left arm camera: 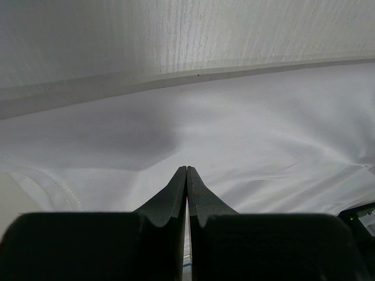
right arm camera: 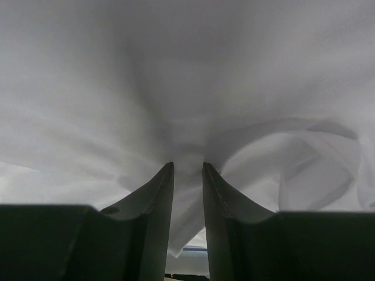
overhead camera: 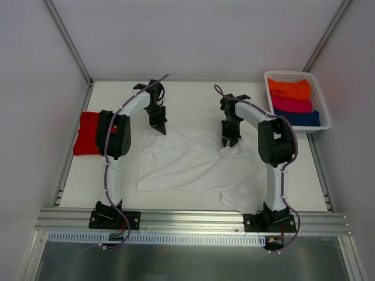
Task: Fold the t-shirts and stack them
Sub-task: Fold the flattened tshirt in 1/3 of the way
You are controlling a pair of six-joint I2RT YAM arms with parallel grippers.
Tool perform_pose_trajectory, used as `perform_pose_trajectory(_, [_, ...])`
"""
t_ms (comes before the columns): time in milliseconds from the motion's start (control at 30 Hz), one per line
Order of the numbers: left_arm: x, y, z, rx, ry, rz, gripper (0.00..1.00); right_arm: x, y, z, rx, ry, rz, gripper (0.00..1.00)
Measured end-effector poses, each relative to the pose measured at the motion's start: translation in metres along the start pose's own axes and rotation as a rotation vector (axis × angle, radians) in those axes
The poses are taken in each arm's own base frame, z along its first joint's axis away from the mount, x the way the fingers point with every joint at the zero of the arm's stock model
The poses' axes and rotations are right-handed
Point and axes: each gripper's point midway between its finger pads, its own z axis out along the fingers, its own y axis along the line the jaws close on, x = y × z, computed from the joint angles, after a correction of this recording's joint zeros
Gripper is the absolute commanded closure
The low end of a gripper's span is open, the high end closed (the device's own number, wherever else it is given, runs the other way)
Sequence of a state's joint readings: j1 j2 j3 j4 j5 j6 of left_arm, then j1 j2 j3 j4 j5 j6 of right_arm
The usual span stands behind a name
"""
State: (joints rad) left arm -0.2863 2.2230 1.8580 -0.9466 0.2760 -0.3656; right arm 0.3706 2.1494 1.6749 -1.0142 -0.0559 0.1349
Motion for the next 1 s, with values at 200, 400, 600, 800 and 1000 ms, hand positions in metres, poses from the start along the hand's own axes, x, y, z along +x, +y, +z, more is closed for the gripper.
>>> perform_pose_trajectory(200, [0.000, 0.000, 0.000, 0.000, 0.000, 0.000, 1.00, 0.022, -0.009, -0.009, 0.003, 0.007, 0.000, 0.70])
perform_pose_trajectory(400, [0.000, 0.000, 0.000, 0.000, 0.000, 0.000, 1.00, 0.038, -0.015, -0.025, -0.004, -0.002, 0.000, 0.71])
perform_pose_trajectory(600, [0.000, 0.000, 0.000, 0.002, 0.001, -0.001, 1.00, 0.049, -0.018, -0.027, -0.004, 0.022, 0.005, 0.71])
perform_pose_trajectory(800, [-0.001, -0.001, -0.001, 0.005, -0.002, -0.004, 1.00, 0.066, -0.018, -0.022, -0.016, 0.083, 0.006, 0.71])
perform_pose_trajectory(1000, [-0.005, -0.004, -0.004, 0.011, -0.015, -0.005, 1.00, 0.084, -0.014, -0.021, -0.040, 0.142, -0.009, 0.70])
